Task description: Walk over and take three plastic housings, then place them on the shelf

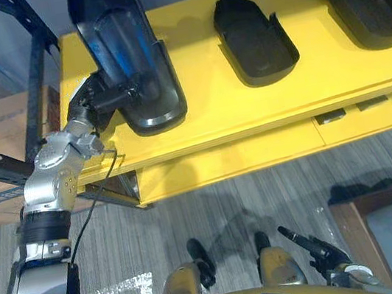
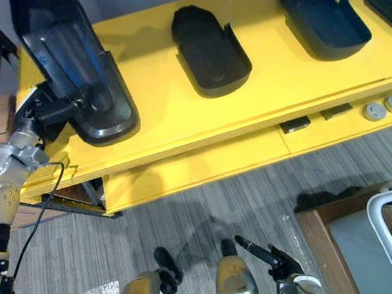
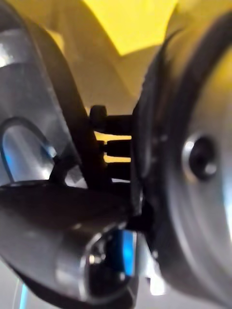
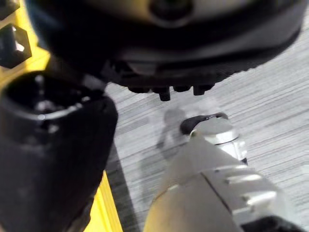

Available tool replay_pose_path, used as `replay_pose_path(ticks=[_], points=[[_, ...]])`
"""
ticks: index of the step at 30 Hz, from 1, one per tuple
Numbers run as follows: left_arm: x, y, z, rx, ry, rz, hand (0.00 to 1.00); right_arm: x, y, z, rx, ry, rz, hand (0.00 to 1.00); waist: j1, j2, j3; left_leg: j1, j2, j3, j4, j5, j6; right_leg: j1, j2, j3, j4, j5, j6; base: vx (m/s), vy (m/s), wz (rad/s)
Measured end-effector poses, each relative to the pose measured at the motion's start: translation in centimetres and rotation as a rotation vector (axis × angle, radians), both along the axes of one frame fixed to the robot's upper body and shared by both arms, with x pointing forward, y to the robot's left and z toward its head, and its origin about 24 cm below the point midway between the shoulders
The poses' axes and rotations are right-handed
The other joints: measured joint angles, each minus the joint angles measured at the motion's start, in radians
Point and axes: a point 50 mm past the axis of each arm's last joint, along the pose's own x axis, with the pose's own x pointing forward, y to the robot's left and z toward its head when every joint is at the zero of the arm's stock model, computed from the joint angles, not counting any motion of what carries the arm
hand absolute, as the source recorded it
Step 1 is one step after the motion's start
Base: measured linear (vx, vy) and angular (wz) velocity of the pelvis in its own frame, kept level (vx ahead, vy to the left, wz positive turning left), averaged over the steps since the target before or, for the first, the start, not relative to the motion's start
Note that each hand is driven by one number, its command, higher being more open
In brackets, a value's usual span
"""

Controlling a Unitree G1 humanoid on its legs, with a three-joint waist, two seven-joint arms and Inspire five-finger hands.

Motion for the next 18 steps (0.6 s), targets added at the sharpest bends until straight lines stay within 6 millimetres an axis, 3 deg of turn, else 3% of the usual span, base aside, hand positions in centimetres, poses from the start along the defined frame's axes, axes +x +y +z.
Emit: replay_pose_path(ticks=[9, 18], points=[[1.1, -0.8, 1.9, 0.075, -0.004, 0.038, 0.0, 0.9, 0.0, 0.3, 0.016, -0.037, -0.015, 1.0, 0.001, 0.014, 0.047, -0.034, 0.022, -0.014, 0.06, -0.013, -0.003, -0.022, 0.008, -0.01, 0.039, -0.008, -0.006, -0.02, -0.004, 0.02], [1.9, 0.5, 3.6, 0.189, 0.014, 0.13, 0.0, 1.3, 0.1, 0.4, 0.065, -0.07, -0.064, 1.0, 0.001, 0.012, 0.084, -0.038, 0.034, -0.002, 0.066, -0.022, -0.007, -0.041, 0.012, -0.017, 0.071, -0.025, -0.012, -0.04, -0.005, -0.02]])
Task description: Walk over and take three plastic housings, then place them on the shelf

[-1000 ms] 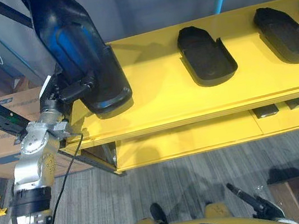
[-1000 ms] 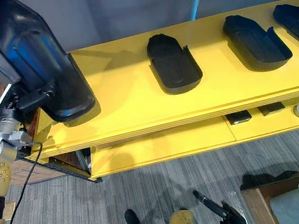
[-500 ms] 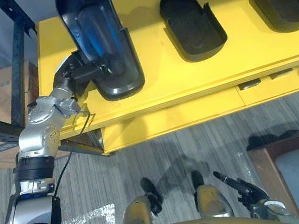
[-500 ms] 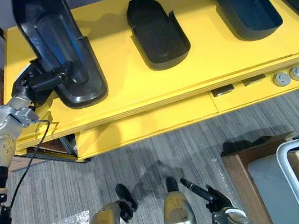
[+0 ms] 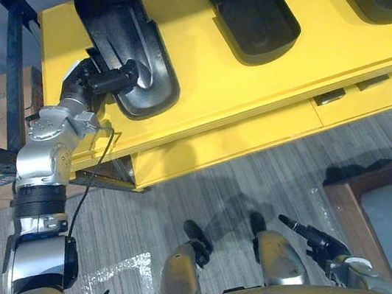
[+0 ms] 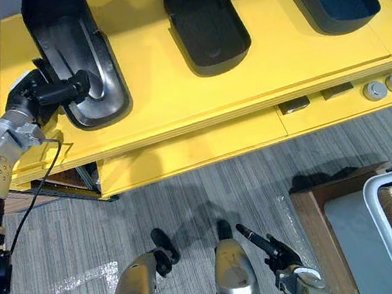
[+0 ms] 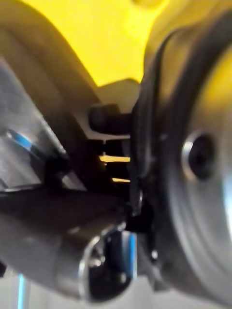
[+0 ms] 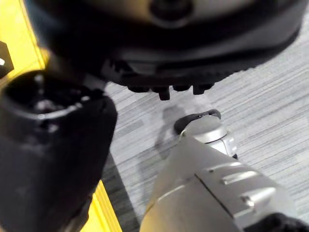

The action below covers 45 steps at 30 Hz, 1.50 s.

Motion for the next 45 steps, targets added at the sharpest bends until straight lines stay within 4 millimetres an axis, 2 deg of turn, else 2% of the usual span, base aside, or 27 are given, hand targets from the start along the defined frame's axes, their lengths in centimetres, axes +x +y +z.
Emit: replay_pose_path(ticks=[4, 5, 13, 16, 19, 25, 30, 45], points=[[0.2, -0.1, 0.9, 0.038, -0.013, 0.001, 0.0, 0.2, 0.0, 0.1, 0.001, -0.011, 0.0, 1.0, 0.0, -0.002, 0.001, -0.014, 0.004, -0.001, 0.008, 0.001, 0.003, -0.01, 0.002, -0.002, 0.001, 0.0, 0.0, 0.03, -0.001, 0.02], [0.3, -0.2, 1.4, 0.045, -0.017, -0.002, 1.0, 0.3, 0.0, 0.2, 0.005, -0.018, -0.002, 1.0, 0.001, -0.003, 0.002, -0.027, 0.009, -0.003, 0.017, 0.002, 0.003, -0.016, 0.004, -0.006, 0.001, 0.0, 0.0, 0.04, 0.006, 0.06], [0.5, -0.1, 2.3, 0.104, -0.036, 0.031, 1.0, 0.7, 0.0, 0.5, 0.02, -0.049, -0.018, 1.0, -0.005, -0.01, 0.008, -0.028, 0.025, -0.002, 0.031, -0.004, -0.005, -0.016, 0.01, -0.01, 0.007, -0.004, -0.007, 0.01, 0.002, 0.0], [0.6, 0.0, 2.9, 0.136, -0.059, 0.068, 1.0, 0.9, 0.0, 0.6, 0.015, -0.065, -0.016, 1.0, -0.01, -0.011, 0.026, -0.028, 0.027, 0.002, 0.031, -0.01, -0.013, -0.02, 0.01, -0.009, 0.012, -0.006, -0.008, -0.04, 0.007, -0.04], [0.7, 0.3, 3.8, 0.163, -0.073, 0.141, 1.0, 1.2, 0.0, 0.9, 0.007, -0.11, -0.022, 1.0, -0.019, -0.024, 0.033, -0.031, 0.03, 0.013, 0.03, -0.012, -0.011, -0.033, 0.011, -0.004, 0.019, -0.006, -0.009, -0.02, 0.008, -0.07], [0.9, 1.1, 4.3, 0.163, -0.048, 0.23, 1.0, 1.4, 0.0, 1.0, 0.011, -0.128, -0.036, 1.0, -0.028, -0.03, 0.036, -0.03, 0.036, 0.022, 0.035, -0.018, -0.014, -0.034, 0.016, 0.009, 0.019, -0.006, -0.009, 0.0, 0.01, -0.06], [0.8, 2.6, 4.1, 0.114, -0.035, 0.33, 1.0, 1.2, 0.2, 0.9, 0.014, -0.125, -0.041, 1.0, -0.032, -0.03, 0.036, -0.031, 0.054, 0.03, 0.058, -0.029, -0.017, -0.033, 0.027, 0.016, 0.019, -0.006, -0.009, 0.02, 0.005, -0.07], [0.8, 4.0, 2.7, 0.077, 0.022, 0.531, 1.0, 0.8, 1.0, 0.5, 0.014, -0.114, -0.019, 1.0, -0.054, -0.026, 0.034, 0.003, 0.066, 0.027, 0.067, -0.049, -0.022, 0.011, 0.035, 0.011, 0.014, -0.008, -0.012, 0.0, 0.001, 0.0]])
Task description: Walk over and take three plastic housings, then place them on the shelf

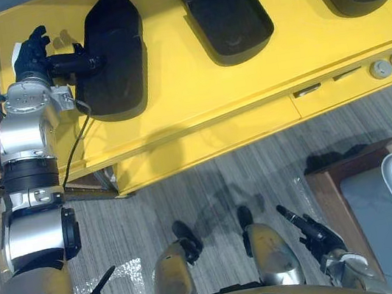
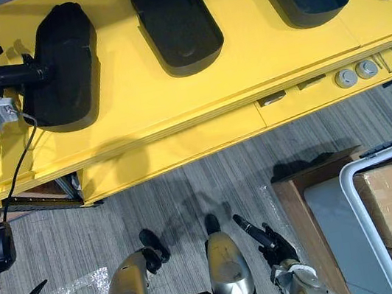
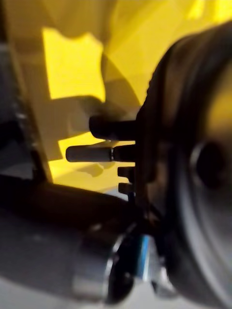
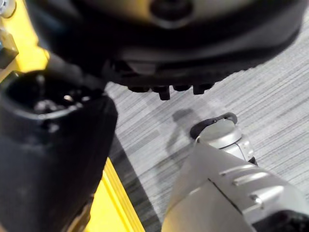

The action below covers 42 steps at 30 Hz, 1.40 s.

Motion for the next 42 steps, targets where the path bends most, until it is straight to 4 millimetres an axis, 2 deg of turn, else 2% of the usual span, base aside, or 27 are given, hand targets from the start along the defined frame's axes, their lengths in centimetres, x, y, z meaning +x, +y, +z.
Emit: replay_pose_path(ticks=[6, 9, 15, 21, 27, 31, 34, 36, 38, 42], points=[[-0.3, 0.9, -1.6, 0.039, 0.099, 0.083, 1.0, -1.3, 0.6, -0.5, 0.008, 0.021, -0.016, 1.0, -0.002, 0.009, -0.02, 0.039, 0.003, 0.003, -0.004, -0.012, -0.004, 0.052, 0.0, -0.01, -0.024, 0.0, 0.0, 0.01, 0.003, -0.01], [-0.6, 1.2, -3.6, 0.082, 0.192, 0.123, 1.0, -2.5, 0.8, -0.9, 0.006, 0.053, -0.017, 1.0, -0.003, 0.012, -0.079, 0.045, 0.003, 0.005, -0.003, -0.013, -0.006, 0.072, 0.0, -0.011, -0.052, 0.001, 0.0, 0.08, 0.01, 0.0], [-1.2, 1.7, -6.2, 0.163, 0.32, 0.155, 1.0, -3.1, 1.4, -1.1, 0.011, 0.061, -0.003, 1.0, -0.011, 0.014, -0.136, 0.087, 0.003, 0.019, -0.007, -0.012, -0.01, 0.107, 0.001, -0.018, -0.069, 0.001, 0.0, 0.06, -0.007, -0.01], [-1.5, 2.1, -7.2, 0.156, 0.363, 0.182, 1.0, -3.9, 1.3, -1.3, 0.014, 0.08, -0.003, 1.0, -0.019, 0.022, -0.146, 0.105, 0.003, 0.033, -0.019, -0.012, -0.016, 0.116, 0.004, 0.001, -0.071, 0.003, 0.002, -0.04, -0.01, -0.09], [-1.5, 2.0, -7.7, 0.176, 0.371, 0.22, 1.0, -5.6, 1.3, -1.8, 0.019, 0.136, -0.016, 1.0, -0.03, 0.02, -0.165, 0.105, -0.003, 0.029, -0.041, 0.003, -0.013, 0.115, 0.004, 0.004, -0.085, 0.013, 0.005, -0.03, -0.007, 0.0], [-1.4, 1.9, -7.6, 0.167, 0.292, 0.277, 1.0, -5.9, 1.1, -1.7, -0.013, 0.122, -0.034, 1.0, -0.032, 0.019, -0.166, 0.108, -0.013, 0.019, -0.065, 0.024, -0.011, 0.115, 0.004, -0.001, -0.087, 0.016, 0.003, -0.02, -0.021, 0.08], [-1.8, 1.6, -7.2, 0.232, 0.13, 0.334, 1.0, -5.5, 0.9, -1.3, -0.064, 0.066, -0.058, 1.0, -0.031, 0.013, -0.171, 0.118, -0.023, 0.015, -0.097, 0.046, -0.012, 0.115, 0.003, -0.005, -0.091, 0.019, 0.003, 0.0, -0.023, 0.07], [-2.7, 1.1, -7.4, 0.27, -0.016, 0.361, 1.0, -5.2, 1.1, -1.0, -0.163, 0.034, -0.068, 1.0, -0.032, 0.006, -0.204, 0.13, -0.034, 0.012, -0.129, 0.065, -0.013, 0.122, 0.001, -0.01, -0.104, 0.02, 0.002, 0.03, -0.026, 0.07], [-3.6, -0.1, -7.5, 0.244, -0.167, 0.336, 1.0, -4.7, 1.2, -0.1, -0.245, -0.028, -0.093, 1.0, -0.031, 0.004, -0.216, 0.158, -0.039, 0.005, -0.147, 0.07, -0.015, 0.153, 0.0, -0.019, -0.116, 0.022, 0.002, 0.05, -0.019, 0.09], [-6.6, -3.9, -7.6, 0.096, -0.484, 0.236, 1.0, -2.1, 1.2, 2.7, -0.335, -0.232, -0.146, 1.0, -0.032, 0.0, -0.275, 0.206, -0.065, 0.003, -0.215, 0.096, -0.019, 0.187, -0.007, -0.02, -0.144, 0.021, 0.002, 0.0, -0.001, 0.01]])
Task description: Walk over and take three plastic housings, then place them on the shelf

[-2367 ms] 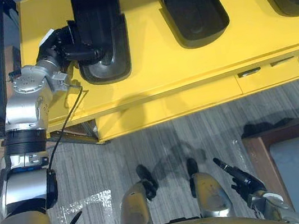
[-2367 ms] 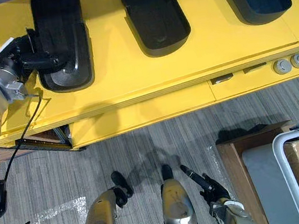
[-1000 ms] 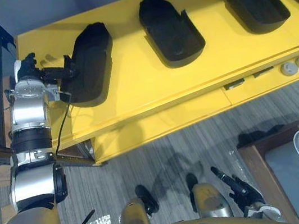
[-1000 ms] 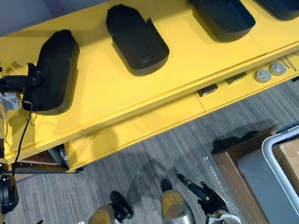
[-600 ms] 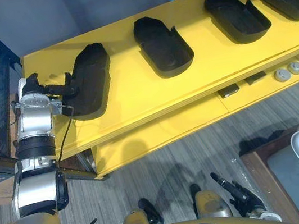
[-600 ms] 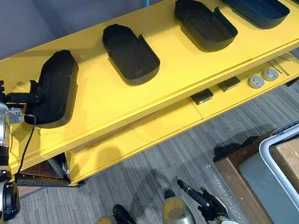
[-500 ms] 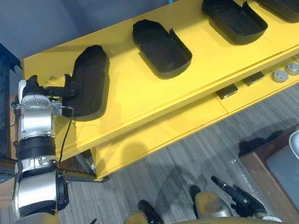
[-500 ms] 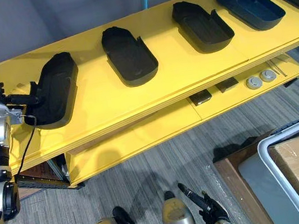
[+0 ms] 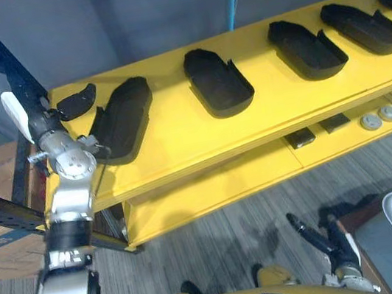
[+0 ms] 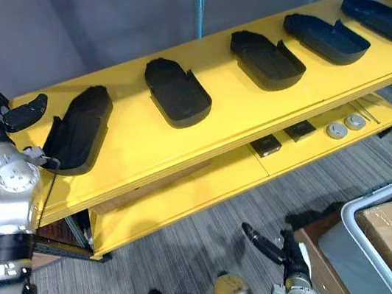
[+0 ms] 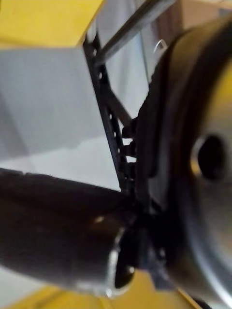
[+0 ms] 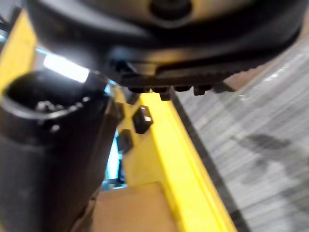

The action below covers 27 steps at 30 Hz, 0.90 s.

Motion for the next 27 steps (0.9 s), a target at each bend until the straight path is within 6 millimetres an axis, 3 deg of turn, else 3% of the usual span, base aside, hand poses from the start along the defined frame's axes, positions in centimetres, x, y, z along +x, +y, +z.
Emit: replay_pose_path(ticks=[6, 10, 13, 14, 16, 18, 22, 27], points=[[-3.7, -3.7, 2.1, -0.05, -0.301, -0.221, 1.0, 2.5, 0.2, 3.2, -0.051, -0.195, 0.022, 1.0, -0.007, 0.014, -0.025, 0.065, -0.034, 0.001, -0.121, 0.055, 0.004, 0.026, 0.0, -0.005, -0.01, 0.0, 0.0, -0.02, -0.004, 0.02], [-7.5, -4.9, 1.7, -0.064, -0.395, -0.367, 1.0, 4.2, 0.7, 8.5, -0.093, -0.452, 0.017, 1.0, -0.013, 0.036, -0.041, 0.094, -0.047, 0.0, -0.186, 0.086, 0.005, 0.034, -0.004, -0.017, -0.012, 0.0, 0.0, 0.0, 0.003, 0.01], [-9.3, -5.0, 0.2, -0.064, -0.345, -0.398, 1.0, 5.2, 1.0, 12.0, -0.128, -0.616, 0.064, 1.0, -0.003, 0.036, -0.042, 0.091, -0.047, -0.017, -0.186, 0.091, 0.005, 0.039, -0.004, -0.035, -0.013, 0.0, 0.001, -0.02, -0.002, 0.18], [-10.1, -4.9, -1.2, -0.061, -0.275, -0.406, 1.0, 5.6, 1.1, 14.1, -0.155, -0.716, 0.087, 1.0, 0.008, 0.033, -0.043, 0.087, -0.047, -0.034, -0.186, 0.097, 0.006, 0.046, -0.005, -0.052, -0.017, 0.0, 0.001, -0.02, -0.005, 0.32], [-10.9, -4.6, -2.6, -0.061, -0.198, -0.406, 1.0, 6.1, 1.1, 15.7, -0.182, -0.797, 0.109, 1.0, 0.013, 0.025, -0.055, 0.073, -0.048, -0.064, -0.186, 0.104, 0.008, 0.051, -0.005, -0.078, -0.027, 0.0, 0.001, -0.02, -0.014, 0.45], [-12.0, -4.3, -4.3, -0.102, -0.112, -0.441, 1.0, 7.2, 0.5, 17.6, -0.233, -0.884, 0.125, 1.0, 0.044, 0.007, -0.062, 0.054, -0.051, -0.1, -0.186, 0.117, 0.011, 0.053, -0.004, -0.114, -0.032, 0.001, 0.002, -0.02, -0.015, 0.5], [-13.0, -3.7, -6.2, -0.165, -0.026, -0.551, 1.0, 9.3, -0.1, 20.0, -0.288, -0.985, 0.131, 1.0, 0.091, 0.0, -0.063, 0.037, -0.064, -0.155, -0.186, 0.131, 0.021, 0.068, -0.009, -0.163, -0.049, 0.004, 0.007, -0.03, 0.007, 0.43], [-13.3, -3.9, -6.4, -0.181, -0.023, -0.698, 1.0, 10.9, 0.1, 20.8, -0.282, -1.022, 0.154, 1.0, 0.103, 0.001, -0.062, 0.013, -0.076, -0.187, -0.186, 0.143, 0.033, 0.067, -0.016, -0.196, -0.063, 0.006, 0.011, -0.02, 0.029, 0.22]])
